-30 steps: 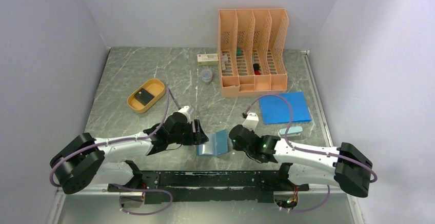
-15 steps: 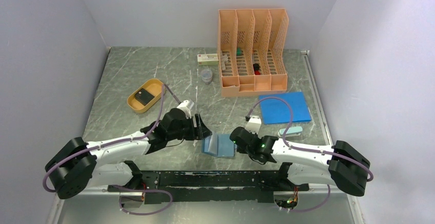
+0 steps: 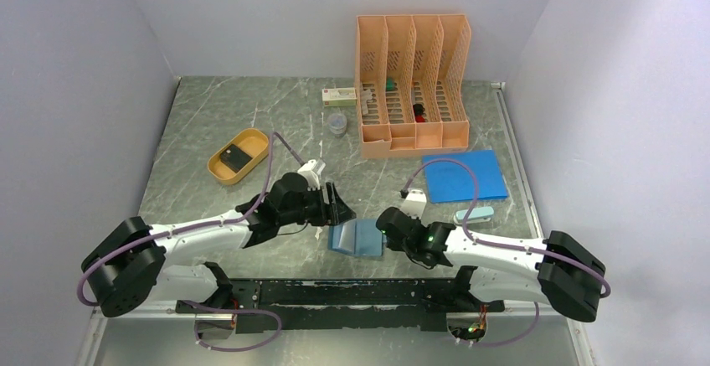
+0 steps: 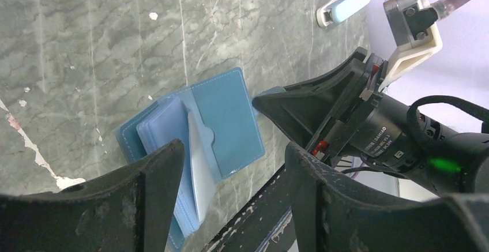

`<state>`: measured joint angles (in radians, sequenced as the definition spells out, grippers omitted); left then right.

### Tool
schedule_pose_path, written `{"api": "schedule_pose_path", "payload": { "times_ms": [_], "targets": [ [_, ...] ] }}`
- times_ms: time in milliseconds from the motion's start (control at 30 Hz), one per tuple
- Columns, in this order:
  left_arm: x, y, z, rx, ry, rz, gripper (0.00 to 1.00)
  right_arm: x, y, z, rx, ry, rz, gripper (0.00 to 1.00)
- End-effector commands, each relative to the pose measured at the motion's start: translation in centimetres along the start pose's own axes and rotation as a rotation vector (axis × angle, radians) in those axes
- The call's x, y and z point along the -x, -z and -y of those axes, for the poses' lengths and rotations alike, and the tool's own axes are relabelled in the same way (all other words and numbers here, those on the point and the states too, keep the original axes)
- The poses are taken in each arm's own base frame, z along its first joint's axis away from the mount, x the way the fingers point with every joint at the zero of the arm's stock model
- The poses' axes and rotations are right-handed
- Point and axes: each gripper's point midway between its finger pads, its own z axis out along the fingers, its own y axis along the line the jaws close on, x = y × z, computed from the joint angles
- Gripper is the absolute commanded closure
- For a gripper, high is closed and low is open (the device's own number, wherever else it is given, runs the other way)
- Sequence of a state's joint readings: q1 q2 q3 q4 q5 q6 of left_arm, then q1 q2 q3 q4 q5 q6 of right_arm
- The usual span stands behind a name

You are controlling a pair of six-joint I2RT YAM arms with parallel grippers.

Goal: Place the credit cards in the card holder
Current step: Open the card holder at the center of the board.

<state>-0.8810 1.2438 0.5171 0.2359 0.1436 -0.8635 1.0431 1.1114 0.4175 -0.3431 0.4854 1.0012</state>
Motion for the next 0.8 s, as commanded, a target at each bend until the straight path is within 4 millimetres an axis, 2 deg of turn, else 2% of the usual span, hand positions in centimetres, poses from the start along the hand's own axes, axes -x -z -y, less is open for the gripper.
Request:
{"api": "schedule_pose_path", "payload": {
  "times_ms": [0, 167, 367, 500, 767],
  "targets": [
    [1.1, 0.1, 2.6, -0.082, -0.009, 0.020, 0.31, 1.4, 0.6, -0.6, 0.022, -0.008, 0.039, 0.74],
    [0.9, -0.5, 4.6, -0.146, -0.005, -0.007, 0.34, 1.2, 0.5, -0.8, 0.024, 0.003, 0.029, 0.71],
    [-0.6, -2.3, 5.4, -0.167, -0.009, -0.057, 0.42, 1.1, 0.6, -0.9, 0.039, 0.005, 0.025, 0.70],
    [-2.1, -4.2, 4.1, -0.123, -0.020, -0.100, 0.49, 1.1, 0.6, -1.2, 0.046, 0.004, 0.023, 0.70],
    [-4.9, -7.3, -0.7, 0.008, 0.005, -0.154, 0.68, 1.5, 1.5, -1.6, 0.080, -0.012, 0.022, 0.69]
  ]
}}
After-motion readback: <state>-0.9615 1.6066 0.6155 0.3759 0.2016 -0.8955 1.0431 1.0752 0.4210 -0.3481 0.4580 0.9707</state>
